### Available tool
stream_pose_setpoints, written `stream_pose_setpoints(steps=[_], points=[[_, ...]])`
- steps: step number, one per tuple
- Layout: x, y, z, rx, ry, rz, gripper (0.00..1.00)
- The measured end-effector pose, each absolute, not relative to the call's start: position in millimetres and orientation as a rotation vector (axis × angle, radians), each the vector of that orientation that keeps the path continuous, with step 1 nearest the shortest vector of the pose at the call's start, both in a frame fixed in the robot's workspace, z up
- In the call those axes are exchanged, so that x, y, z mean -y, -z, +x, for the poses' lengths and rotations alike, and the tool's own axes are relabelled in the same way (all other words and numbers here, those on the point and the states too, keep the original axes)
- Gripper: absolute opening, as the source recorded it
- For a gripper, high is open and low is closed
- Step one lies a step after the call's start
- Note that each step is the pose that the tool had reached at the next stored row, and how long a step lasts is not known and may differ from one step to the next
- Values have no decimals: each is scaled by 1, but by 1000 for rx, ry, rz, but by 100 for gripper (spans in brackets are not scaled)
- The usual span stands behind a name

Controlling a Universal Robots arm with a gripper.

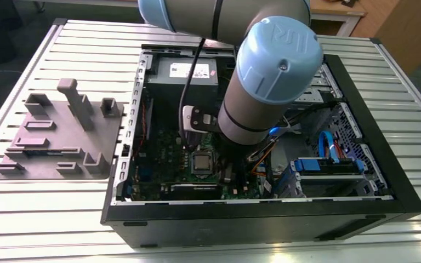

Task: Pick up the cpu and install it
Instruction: 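Install the first cpu locking lever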

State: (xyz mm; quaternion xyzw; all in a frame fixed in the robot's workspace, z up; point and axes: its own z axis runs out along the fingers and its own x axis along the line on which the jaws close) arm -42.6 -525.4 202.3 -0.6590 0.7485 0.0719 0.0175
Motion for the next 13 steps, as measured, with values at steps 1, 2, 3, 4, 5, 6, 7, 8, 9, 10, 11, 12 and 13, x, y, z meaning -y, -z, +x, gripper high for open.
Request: stream_pose_setpoints(steps=[1, 2, 3, 4, 5, 6, 7, 8, 9, 10, 11, 12, 13], points=[[525, -204, -43, -2326, -223, -2048, 11], [525, -206, -43, -2326, -223, -2048, 11], [525, -209, -43, -2326, -223, -2048, 11], [525, -211, -43, -2326, -223, -2048, 11], [525, -211, -43, -2326, -224, -2048, 11], [525, -211, -43, -2326, -224, -2047, 11], [525, -211, -43, -2325, -224, -2047, 11], [525, -212, -43, -2326, -223, -2048, 11], [525, -212, -43, -2326, -223, -2048, 11], [525, -212, -43, -2326, -223, -2048, 11], [525, -213, -43, -2326, -223, -2048, 11], [525, -213, -43, -2326, -224, -2048, 11], [525, -213, -43, -2326, -223, -2048, 11]])
